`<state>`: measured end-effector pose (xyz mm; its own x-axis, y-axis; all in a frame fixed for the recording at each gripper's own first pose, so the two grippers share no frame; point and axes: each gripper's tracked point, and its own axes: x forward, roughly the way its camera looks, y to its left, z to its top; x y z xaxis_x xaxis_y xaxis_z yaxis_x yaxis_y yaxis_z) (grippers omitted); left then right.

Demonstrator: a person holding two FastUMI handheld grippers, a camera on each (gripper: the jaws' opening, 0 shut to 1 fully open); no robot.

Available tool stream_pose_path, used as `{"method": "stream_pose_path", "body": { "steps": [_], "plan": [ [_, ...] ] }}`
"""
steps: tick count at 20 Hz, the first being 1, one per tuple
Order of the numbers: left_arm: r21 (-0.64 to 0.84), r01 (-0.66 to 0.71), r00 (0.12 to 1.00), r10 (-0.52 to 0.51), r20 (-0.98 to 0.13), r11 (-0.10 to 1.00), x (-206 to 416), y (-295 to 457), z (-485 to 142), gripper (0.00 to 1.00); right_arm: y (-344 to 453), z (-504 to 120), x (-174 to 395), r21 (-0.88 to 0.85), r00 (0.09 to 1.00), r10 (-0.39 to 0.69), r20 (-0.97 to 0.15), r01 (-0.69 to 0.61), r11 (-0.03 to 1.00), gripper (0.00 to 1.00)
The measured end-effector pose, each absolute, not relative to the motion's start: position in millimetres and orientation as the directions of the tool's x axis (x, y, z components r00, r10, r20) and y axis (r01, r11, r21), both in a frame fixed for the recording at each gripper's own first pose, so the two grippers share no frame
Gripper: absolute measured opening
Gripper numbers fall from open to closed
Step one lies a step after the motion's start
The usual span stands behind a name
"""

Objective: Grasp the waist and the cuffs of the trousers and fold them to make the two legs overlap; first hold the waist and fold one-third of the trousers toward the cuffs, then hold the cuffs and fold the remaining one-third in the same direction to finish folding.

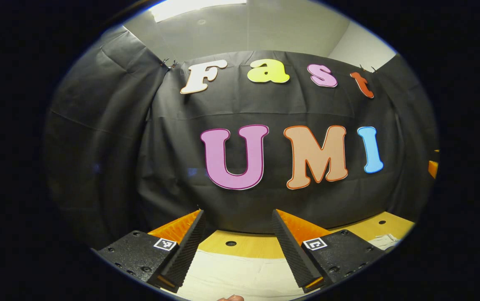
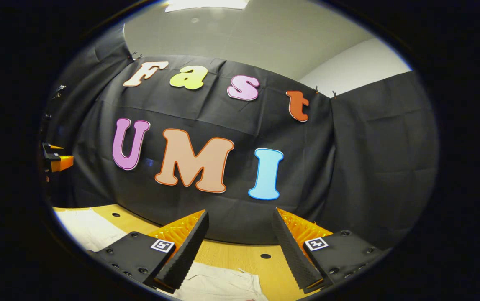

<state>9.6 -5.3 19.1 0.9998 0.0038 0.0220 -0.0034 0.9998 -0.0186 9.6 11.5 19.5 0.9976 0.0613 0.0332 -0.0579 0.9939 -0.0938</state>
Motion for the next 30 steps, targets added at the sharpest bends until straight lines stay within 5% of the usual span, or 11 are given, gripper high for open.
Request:
{"method": "stream_pose_path", "body": {
  "steps": [14,24,30],
  "plan": [
    [0.018,-0.011,1.0,0.011,0.024,1.0,-8,-3,13,0.93,6,-17,-3,-0.043,0.993,0.109,-0.051,-0.111,0.993,0.97],
    [0.031,0.014,1.0,-0.014,-0.023,0.999,-8,-18,-6,0.93,-40,-94,-37,-0.333,0.977,0.096,-0.191,-0.157,0.93,0.98],
    [0.053,0.024,0.999,-0.022,-0.027,0.998,-7,-25,-10,0.93,-42,-147,-70,-0.489,0.937,0.156,-0.312,-0.299,0.819,0.98]
  ]
}}
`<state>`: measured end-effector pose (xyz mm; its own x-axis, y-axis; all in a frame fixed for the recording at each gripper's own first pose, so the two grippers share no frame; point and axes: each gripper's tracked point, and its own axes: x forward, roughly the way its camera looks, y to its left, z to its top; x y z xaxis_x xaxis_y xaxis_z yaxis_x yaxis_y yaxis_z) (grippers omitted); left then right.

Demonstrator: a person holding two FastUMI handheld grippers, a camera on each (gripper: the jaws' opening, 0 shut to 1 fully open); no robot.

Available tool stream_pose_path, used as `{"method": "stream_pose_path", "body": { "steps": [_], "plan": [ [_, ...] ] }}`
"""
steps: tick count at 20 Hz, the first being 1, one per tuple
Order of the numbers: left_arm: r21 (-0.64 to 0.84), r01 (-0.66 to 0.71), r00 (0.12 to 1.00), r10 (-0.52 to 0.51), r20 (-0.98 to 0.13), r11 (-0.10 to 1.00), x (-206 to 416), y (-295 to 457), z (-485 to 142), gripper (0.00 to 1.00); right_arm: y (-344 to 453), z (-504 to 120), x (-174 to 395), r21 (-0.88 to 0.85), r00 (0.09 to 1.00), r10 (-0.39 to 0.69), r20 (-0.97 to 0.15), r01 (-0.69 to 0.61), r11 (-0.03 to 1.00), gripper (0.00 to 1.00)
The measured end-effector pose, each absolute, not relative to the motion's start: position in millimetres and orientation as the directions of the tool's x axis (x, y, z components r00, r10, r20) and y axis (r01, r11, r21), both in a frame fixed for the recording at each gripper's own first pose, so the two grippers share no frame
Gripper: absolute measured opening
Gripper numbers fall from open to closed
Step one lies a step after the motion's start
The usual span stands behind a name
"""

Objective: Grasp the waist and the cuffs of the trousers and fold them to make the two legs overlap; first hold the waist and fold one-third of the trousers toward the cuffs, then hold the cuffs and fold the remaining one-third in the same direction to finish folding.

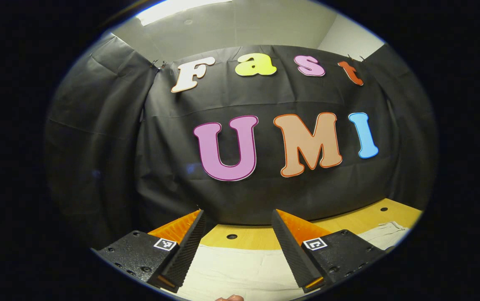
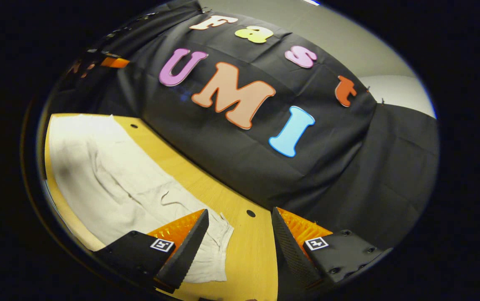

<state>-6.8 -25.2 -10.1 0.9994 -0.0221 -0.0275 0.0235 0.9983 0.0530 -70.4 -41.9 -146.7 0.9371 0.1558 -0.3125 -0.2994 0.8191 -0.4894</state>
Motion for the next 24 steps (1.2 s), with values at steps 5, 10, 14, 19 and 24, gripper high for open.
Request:
{"method": "stream_pose_path", "body": {
  "steps": [5,10,14,19,24],
  "plan": [
    [0.047,0.014,0.999,-0.012,-0.051,0.999,-3,-24,-19,0.93,-38,-194,-102,-0.596,0.885,0.219,-0.411,-0.443,0.669,0.98],
    [0.075,0.014,0.998,-0.01,-0.056,0.997,-4,-27,-23,0.94,-35,-248,-135,-0.615,0.794,0.262,-0.548,-0.595,0.518,0.98],
    [0.096,0.018,0.997,-0.011,-0.072,0.995,-7,-28,-30,0.93,-25,-282,-162,-0.602,0.708,0.301,-0.638,-0.703,0.378,0.98],
    [0.173,0.022,0.998,-0.012,-0.057,0.985,-16,-27,-32,0.94,-25,-316,-176,-0.57,0.63,0.308,-0.713,-0.777,0.268,0.98],
    [0.229,0.034,0.999,-0.025,-0.042,0.973,-26,-27,-31,0.96,-19,-339,-188,-0.554,0.576,0.303,-0.76,-0.817,0.163,0.98]
  ]
}}
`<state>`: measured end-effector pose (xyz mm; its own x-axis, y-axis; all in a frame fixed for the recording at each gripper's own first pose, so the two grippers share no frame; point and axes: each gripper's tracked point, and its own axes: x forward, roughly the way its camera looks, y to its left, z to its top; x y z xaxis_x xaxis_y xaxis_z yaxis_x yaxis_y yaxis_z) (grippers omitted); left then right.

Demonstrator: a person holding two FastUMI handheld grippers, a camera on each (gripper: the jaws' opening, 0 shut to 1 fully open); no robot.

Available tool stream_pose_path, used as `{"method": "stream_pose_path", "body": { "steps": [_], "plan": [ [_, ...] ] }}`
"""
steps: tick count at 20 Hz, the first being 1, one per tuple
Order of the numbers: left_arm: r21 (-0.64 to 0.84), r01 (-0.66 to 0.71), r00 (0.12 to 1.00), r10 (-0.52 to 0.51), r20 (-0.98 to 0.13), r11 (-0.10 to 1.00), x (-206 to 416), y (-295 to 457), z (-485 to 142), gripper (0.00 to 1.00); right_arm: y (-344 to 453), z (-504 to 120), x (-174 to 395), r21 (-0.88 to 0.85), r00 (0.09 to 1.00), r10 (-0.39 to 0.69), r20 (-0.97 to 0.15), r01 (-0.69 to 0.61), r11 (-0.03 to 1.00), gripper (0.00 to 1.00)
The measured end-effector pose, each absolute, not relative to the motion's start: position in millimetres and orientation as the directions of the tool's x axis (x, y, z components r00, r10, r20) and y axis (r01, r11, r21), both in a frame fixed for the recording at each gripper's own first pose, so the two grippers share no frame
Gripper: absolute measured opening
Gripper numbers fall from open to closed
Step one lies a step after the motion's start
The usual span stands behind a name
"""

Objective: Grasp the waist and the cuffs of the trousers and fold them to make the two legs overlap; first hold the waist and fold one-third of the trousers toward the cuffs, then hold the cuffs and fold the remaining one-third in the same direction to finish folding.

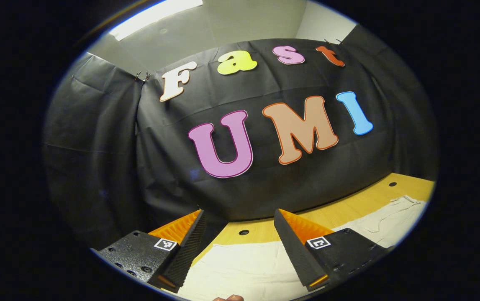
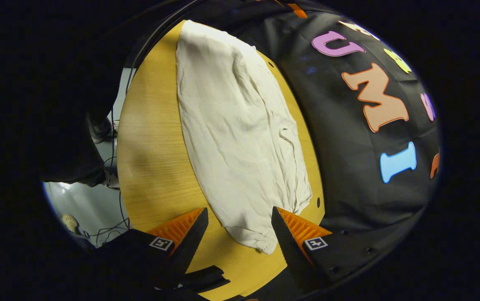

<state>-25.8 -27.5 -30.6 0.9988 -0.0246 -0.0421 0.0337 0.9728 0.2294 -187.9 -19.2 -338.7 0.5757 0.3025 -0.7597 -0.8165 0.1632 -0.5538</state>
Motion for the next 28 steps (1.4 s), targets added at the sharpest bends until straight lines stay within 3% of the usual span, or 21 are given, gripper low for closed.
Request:
{"method": "stream_pose_path", "body": {
  "steps": [4,10,13,20,23,24,28],
  "plan": [
    [0.227,0.03,0.999,-0.019,-0.049,0.973,-34,-20,-33,0.96,-9,-346,-184,-0.566,0.562,0.317,-0.764,-0.819,0.087,0.95],
    [0.227,-0.007,0.998,0.022,-0.062,0.974,-38,2,-37,0.96,-3,-354,-164,-0.559,0.57,0.305,-0.763,-0.819,0.13,0.9],
    [0.217,-0.019,0.997,0.036,-0.074,0.976,-42,11,-42,0.96,3,-361,-159,-0.574,0.577,0.288,-0.764,-0.812,0.104,0.82],
    [0.232,-0.033,0.995,0.055,-0.088,0.972,-43,26,-46,0.96,12,-374,-157,-0.585,0.586,0.254,-0.769,-0.806,0.087,0.17],
    [0.256,-0.028,0.994,0.055,-0.099,0.966,-43,32,-52,0.96,10,-375,-155,-0.593,0.603,0.246,-0.759,-0.796,0.121,0.13],
    [0.264,-0.028,0.993,0.057,-0.104,0.964,-43,35,-55,0.96,10,-373,-155,-0.581,0.598,0.244,-0.763,-0.801,0.144,0.07],
    [0.339,0.01,0.99,0.039,-0.138,0.941,-47,46,-71,0.96,13,-373,-153,-0.582,0.601,0.24,-0.762,-0.799,0.151,0.07]
  ]
}}
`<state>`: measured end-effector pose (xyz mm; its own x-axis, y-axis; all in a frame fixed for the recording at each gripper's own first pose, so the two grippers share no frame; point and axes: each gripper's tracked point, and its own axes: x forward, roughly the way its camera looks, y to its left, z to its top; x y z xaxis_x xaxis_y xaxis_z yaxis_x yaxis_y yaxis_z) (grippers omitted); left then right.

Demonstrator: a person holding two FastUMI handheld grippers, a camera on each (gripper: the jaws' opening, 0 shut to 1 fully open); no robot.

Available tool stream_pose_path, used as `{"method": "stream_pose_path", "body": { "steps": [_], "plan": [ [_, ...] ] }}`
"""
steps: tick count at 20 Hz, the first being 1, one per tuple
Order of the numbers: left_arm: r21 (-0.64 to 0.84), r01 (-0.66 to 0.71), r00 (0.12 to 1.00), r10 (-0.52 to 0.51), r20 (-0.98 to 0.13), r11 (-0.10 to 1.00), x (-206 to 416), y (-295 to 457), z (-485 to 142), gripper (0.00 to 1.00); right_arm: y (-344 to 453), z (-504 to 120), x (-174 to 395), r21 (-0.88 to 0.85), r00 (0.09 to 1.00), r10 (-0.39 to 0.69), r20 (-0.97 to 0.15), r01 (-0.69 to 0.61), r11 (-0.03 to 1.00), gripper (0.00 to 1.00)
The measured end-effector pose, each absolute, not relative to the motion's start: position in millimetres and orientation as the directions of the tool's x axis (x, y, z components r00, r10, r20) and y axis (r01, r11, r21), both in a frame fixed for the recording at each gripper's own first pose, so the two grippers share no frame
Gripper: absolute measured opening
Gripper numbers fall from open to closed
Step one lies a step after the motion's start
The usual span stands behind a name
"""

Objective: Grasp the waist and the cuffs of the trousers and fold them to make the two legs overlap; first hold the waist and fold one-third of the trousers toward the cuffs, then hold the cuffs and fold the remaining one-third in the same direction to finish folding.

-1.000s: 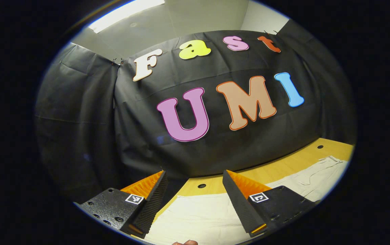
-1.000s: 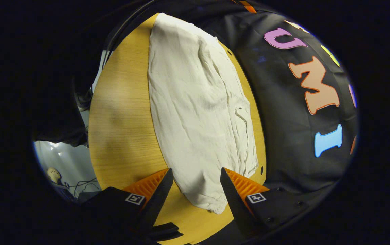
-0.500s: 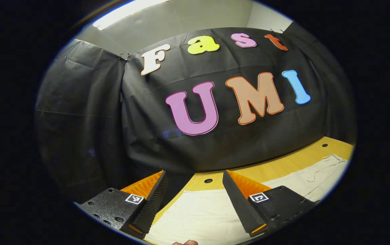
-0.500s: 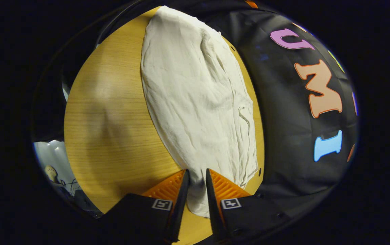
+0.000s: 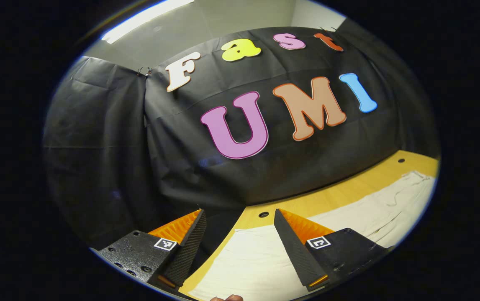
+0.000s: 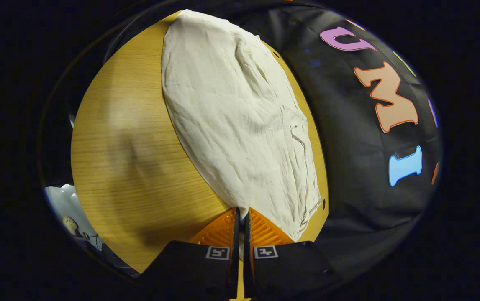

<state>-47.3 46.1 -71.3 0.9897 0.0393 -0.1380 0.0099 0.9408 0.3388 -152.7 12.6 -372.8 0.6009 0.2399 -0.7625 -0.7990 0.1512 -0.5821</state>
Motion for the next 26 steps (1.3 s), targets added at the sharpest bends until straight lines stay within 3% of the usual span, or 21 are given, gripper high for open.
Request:
{"method": "stream_pose_path", "body": {
  "steps": [2,3,7,10,13,22,26],
  "plan": [
    [0.406,0.029,0.984,0.045,-0.172,0.913,-50,58,-86,0.96,14,-372,-152,-0.613,0.618,0.246,-0.746,-0.783,0.106,0.03],
    [0.436,0.045,0.981,0.043,-0.19,0.899,-53,63,-94,0.96,13,-373,-152,-0.62,0.622,0.248,-0.742,-0.779,0.098,0.07],
    [0.557,0.15,0.961,0.013,-0.277,0.817,-70,73,-138,0.97,11,-373,-151,-0.584,0.606,0.241,-0.758,-0.795,0.161,0.07],
    [0.605,0.248,0.931,-0.012,-0.366,0.757,-88,80,-176,0.96,13,-372,-150,-0.586,0.606,0.24,-0.759,-0.795,0.155,0.07],
    [0.62,0.337,0.89,-0.025,-0.454,0.708,-109,85,-212,0.96,13,-373,-150,-0.593,0.611,0.237,-0.755,-0.791,0.151,0.03],
    [0.65,0.57,0.758,-0.017,-0.652,0.502,-162,116,-298,0.97,14,-372,-149,-0.6,0.62,0.229,-0.751,-0.785,0.157,0.07],
    [0.603,0.65,0.689,-0.024,-0.725,0.463,-190,120,-319,0.97,15,-372,-149,-0.604,0.625,0.226,-0.747,-0.78,0.161,0.06]
  ]
}}
